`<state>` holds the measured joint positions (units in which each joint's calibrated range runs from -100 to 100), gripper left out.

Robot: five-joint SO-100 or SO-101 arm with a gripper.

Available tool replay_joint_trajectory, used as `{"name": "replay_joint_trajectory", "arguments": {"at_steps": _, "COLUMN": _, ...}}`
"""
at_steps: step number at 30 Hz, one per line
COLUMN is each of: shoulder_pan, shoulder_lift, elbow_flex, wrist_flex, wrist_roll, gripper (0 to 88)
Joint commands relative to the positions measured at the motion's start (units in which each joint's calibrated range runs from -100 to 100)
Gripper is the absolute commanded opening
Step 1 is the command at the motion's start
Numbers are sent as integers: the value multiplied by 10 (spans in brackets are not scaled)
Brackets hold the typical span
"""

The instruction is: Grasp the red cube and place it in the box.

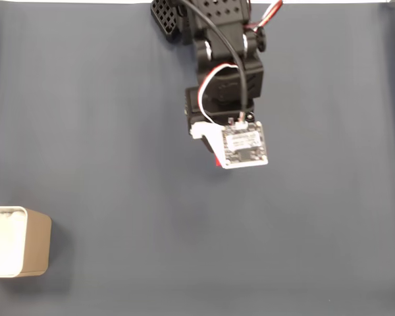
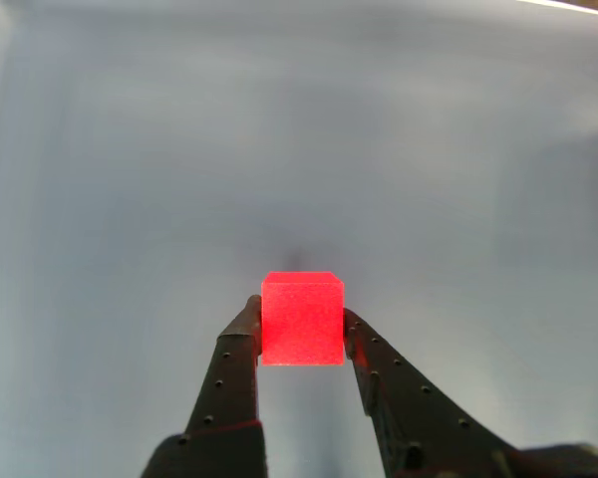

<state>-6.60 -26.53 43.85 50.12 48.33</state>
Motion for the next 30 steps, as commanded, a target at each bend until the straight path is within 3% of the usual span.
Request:
{"name": "replay_joint_trajectory", "arguments": {"at_steps": 1, "shoulder_pan": 32, "shoulder_lift": -35, "elbow_flex": -44, "wrist_flex": 20, "wrist_roll": 7, "gripper": 33}}
{"name": "replay_joint_trajectory", "arguments": {"at_steps": 15, "shoulder_pan": 143, "shoulder_lift": 17, "elbow_flex": -177, "wrist_flex": 48, "wrist_roll": 19, "gripper": 32}}
{"name": "replay_joint_trajectory", "arguments": {"at_steps": 30, "shoulder_pan": 205, "shoulder_lift": 171, "elbow_flex": -393, "wrist_flex": 53, "wrist_roll": 14, "gripper": 30}}
